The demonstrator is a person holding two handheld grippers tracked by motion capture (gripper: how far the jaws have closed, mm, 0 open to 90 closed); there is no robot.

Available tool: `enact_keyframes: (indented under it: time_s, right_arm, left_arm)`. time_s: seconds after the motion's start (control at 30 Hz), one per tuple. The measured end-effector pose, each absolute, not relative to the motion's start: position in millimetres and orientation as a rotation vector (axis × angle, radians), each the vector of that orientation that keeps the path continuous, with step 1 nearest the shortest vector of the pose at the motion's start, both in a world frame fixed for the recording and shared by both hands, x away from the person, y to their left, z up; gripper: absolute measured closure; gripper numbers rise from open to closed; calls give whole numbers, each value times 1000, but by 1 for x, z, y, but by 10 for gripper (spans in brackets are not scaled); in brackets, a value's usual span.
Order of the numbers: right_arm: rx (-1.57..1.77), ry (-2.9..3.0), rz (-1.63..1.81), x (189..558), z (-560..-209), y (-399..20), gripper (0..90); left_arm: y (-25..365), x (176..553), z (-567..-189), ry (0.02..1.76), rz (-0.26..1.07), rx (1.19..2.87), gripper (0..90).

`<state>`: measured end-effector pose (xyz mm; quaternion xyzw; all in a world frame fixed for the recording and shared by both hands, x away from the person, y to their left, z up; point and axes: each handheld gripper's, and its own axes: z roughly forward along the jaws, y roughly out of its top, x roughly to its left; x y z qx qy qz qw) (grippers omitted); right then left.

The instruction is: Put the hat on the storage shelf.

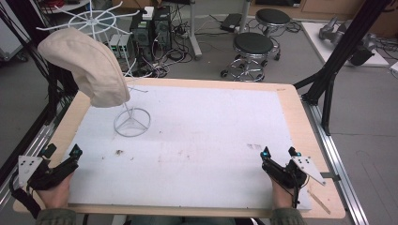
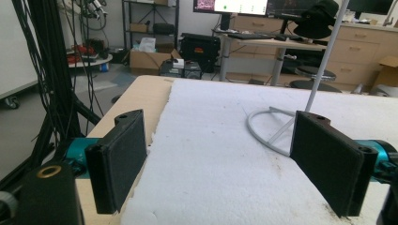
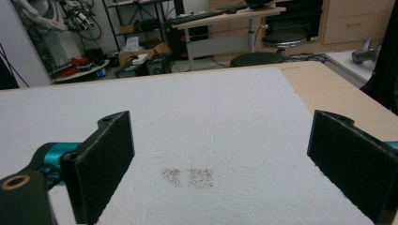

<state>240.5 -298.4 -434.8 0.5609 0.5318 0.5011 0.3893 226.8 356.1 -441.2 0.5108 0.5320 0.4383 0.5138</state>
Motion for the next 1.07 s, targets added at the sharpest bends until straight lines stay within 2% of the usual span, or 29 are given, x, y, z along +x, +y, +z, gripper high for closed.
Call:
enact_keyframes:
  time_s: [1.07]
  right_arm:
    - [1420, 1350, 1281, 241, -435, -298, 65]
  left_arm:
    - [356, 227, -441, 1280, 1052, 1230, 191]
